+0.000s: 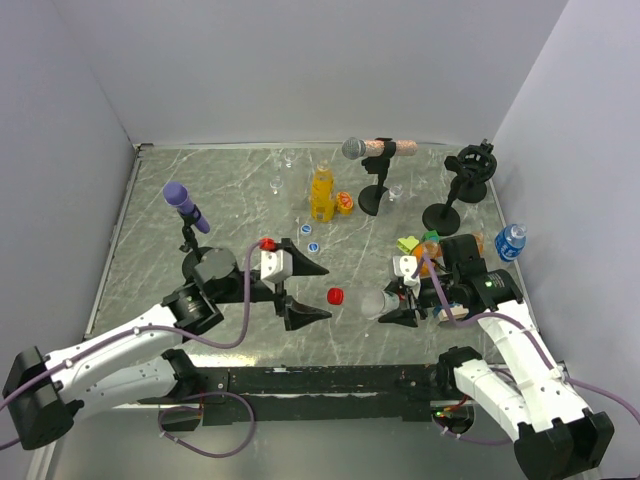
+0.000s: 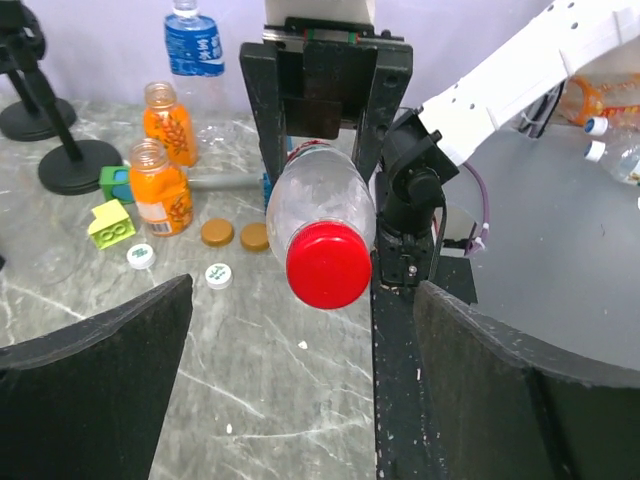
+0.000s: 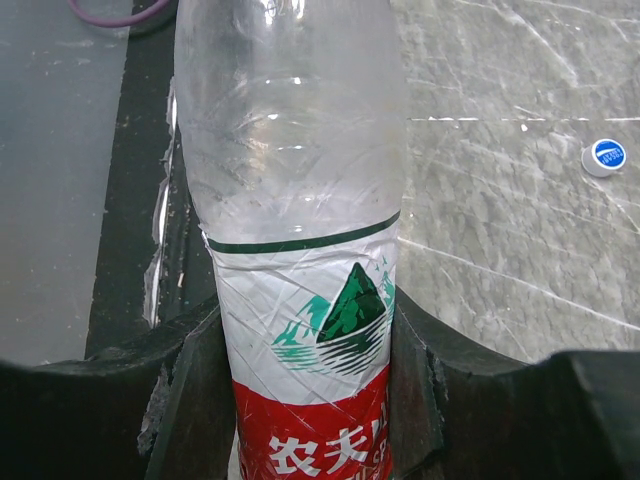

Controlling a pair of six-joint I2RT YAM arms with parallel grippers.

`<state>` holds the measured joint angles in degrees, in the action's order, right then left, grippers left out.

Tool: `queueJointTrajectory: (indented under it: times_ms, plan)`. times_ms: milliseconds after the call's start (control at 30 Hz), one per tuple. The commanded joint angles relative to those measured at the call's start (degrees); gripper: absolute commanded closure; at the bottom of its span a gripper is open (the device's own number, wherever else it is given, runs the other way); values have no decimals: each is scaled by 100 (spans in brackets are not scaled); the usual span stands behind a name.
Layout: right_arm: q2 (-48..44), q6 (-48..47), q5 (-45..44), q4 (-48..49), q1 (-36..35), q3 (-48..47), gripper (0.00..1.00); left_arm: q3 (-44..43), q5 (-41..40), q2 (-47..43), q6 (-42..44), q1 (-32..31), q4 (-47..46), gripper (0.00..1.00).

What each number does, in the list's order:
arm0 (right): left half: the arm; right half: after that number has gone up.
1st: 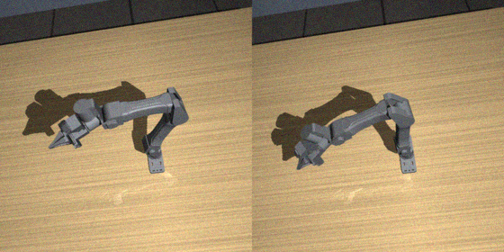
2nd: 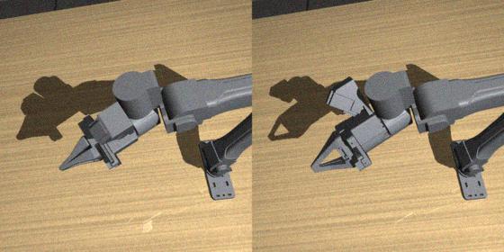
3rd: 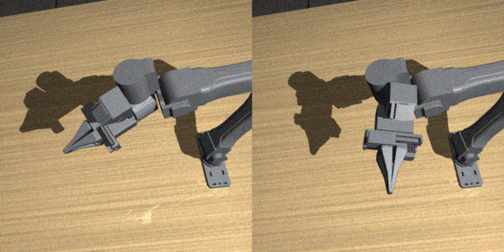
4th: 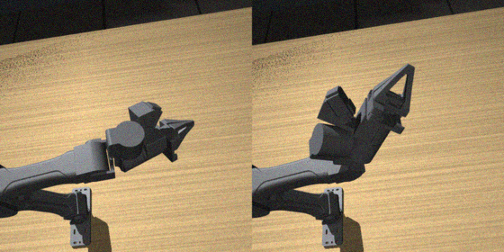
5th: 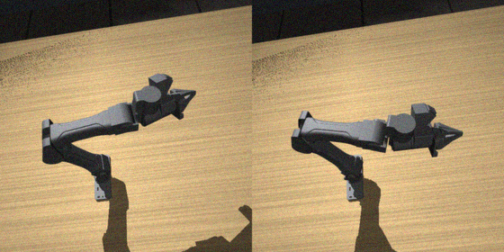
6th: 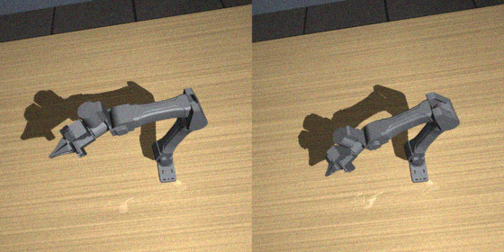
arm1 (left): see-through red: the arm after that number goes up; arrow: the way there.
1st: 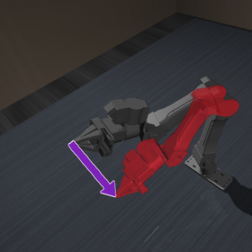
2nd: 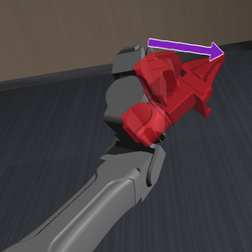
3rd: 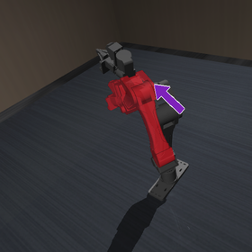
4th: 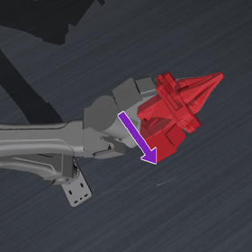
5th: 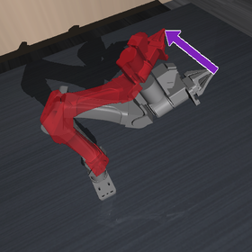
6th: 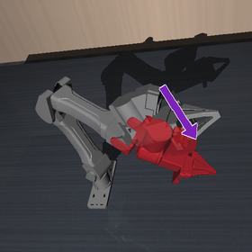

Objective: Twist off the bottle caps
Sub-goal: Pass from the left arm to the right, then unscrew the bottle cap from the plastic bottle.

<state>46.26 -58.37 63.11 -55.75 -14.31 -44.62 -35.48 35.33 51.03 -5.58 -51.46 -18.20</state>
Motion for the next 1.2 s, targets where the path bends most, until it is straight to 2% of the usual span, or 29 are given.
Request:
queueJointTrajectory:
  times_ms: [0,167,400,600,900,1000,1167]
  plan:
    - [-12,-201,351,-50,24,-3,69,-248,334,162,215,-74,-729,8]
    - [-38,-105,298,46,33,15,69,-257,203,162,67,-101,-624,17]
    - [50,-52,246,64,33,-3,69,-90,114,136,-215,-127,-861,23]
    - [58,-8,237,99,33,6,69,-266,114,267,-180,-171,-607,39]
    - [111,62,219,152,33,15,69,-310,18,241,-171,-250,-413,41]
    - [129,71,210,160,33,15,69,-336,9,250,-197,-276,-395,47]
    - [138,89,184,169,33,15,69,-406,27,347,-241,-312,-255,68]
